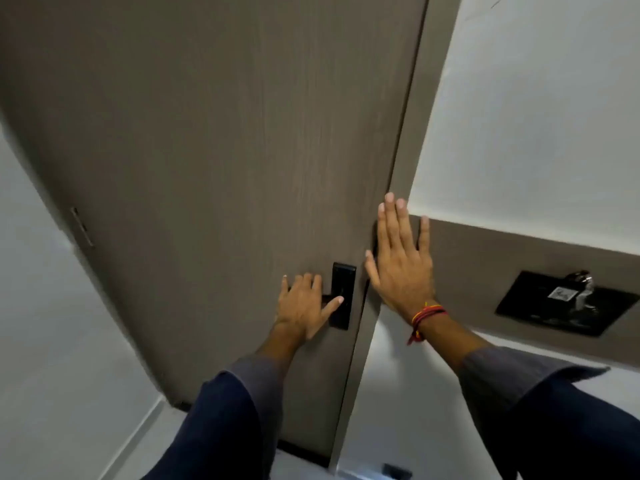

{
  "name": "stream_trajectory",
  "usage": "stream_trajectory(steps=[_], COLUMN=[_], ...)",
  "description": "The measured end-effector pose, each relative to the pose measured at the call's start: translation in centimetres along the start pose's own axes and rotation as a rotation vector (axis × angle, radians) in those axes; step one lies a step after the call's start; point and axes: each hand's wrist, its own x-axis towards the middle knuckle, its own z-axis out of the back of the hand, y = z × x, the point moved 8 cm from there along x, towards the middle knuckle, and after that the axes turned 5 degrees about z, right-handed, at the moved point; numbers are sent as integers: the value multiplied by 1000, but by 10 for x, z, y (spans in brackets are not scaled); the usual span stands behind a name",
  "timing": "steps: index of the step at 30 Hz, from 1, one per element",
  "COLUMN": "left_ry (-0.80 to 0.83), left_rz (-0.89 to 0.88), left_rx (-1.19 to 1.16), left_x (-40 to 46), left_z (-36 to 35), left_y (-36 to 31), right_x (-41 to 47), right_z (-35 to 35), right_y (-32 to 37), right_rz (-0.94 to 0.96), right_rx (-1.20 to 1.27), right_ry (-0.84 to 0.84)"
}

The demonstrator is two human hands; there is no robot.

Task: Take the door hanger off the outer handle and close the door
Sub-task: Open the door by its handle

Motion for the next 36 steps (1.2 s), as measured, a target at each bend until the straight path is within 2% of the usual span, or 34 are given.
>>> stream_trajectory(steps=[2,5,11,17,21,29,36], left_ry=[53,7,-36,-34,58,-3,44], left_rz=[-1,35,169,292,352,422,403], left_rx=[-4,-36,-392,-635,-677,-912,-880], left_x=[1,1,-2,-9,-8,-24,-45], left_z=[-16,-27,-56,-78,-89,-98,-93], left_y=[-3,-4,6,8,4,5,12], right_x=[-3,-21,-34,-36,-36,-35,-35], right_z=[-7,-25,-47,-47,-44,-46,-38], right_y=[1,6,14,17,19,15,15], right_rz=[-10,32,45,46,76,62,97], right_rx=[-44,-114,-134,-119,-133,-81,35], right_ry=[32,75,69,-38,-97,-77,-35])
